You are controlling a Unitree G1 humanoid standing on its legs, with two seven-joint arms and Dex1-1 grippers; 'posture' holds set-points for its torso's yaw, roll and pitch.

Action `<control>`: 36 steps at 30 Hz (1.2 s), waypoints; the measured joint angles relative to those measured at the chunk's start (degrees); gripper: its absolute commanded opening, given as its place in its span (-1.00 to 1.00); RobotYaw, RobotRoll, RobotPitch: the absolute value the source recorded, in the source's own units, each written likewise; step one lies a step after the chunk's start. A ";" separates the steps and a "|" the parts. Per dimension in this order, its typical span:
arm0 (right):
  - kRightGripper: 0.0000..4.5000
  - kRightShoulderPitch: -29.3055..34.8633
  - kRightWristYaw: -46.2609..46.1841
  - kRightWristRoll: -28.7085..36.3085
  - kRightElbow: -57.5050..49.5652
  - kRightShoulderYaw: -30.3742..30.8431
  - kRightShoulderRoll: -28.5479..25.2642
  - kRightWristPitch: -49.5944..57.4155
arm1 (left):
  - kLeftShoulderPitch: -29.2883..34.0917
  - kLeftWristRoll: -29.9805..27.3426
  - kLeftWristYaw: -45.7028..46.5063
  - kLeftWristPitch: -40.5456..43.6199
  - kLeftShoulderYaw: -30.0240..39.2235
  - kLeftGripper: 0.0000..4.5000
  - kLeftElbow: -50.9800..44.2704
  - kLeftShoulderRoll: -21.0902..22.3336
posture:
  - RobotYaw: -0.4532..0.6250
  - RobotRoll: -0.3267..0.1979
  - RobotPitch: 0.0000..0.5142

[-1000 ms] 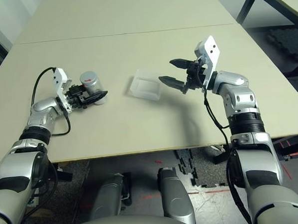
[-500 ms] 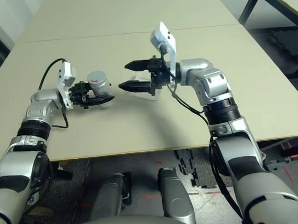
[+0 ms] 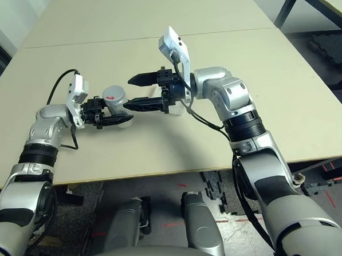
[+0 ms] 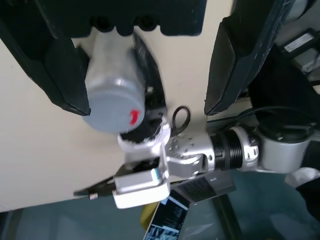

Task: Pour the medicine from the bottle into the box.

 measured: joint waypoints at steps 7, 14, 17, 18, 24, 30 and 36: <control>1.00 -1.08 -2.28 -3.01 4.11 1.15 1.50 -3.33 | -0.02 -0.41 -0.10 1.11 -0.95 0.19 -2.06 -0.68 | -0.18 0.25 -0.40; 1.00 -1.25 -2.24 -3.70 5.21 1.17 2.10 -3.91 | -0.03 -0.95 -0.13 1.65 -0.98 0.19 -3.19 -0.69 | -0.17 0.25 -0.39; 0.73 -1.28 -1.98 -3.70 5.22 1.17 2.28 -3.89 | -0.04 -1.07 -0.15 1.86 -0.98 0.19 -3.42 -0.58 | -0.16 0.25 -0.39; 0.60 -1.28 -1.85 -3.68 5.21 1.17 2.31 -3.85 | -0.04 -1.07 -0.16 1.89 -0.98 0.19 -3.44 -0.52 | -0.16 0.25 -0.39; 0.16 -1.43 -1.68 -3.54 5.23 1.02 2.13 -2.89 | 0.00 -1.10 -1.04 1.96 -1.27 0.19 -3.86 -0.34 | -0.16 0.25 -0.41; 0.16 -2.29 1.82 -3.51 6.52 1.08 1.46 -3.27 | 0.11 -1.19 -2.46 2.89 -1.94 0.19 -5.17 -0.16 | -0.15 0.25 -0.40; 0.16 -3.71 11.86 -3.02 9.99 1.73 0.50 -5.73 | 2.49 -2.32 -5.16 6.02 -3.80 0.19 -11.11 -0.09 | -0.12 0.25 -0.38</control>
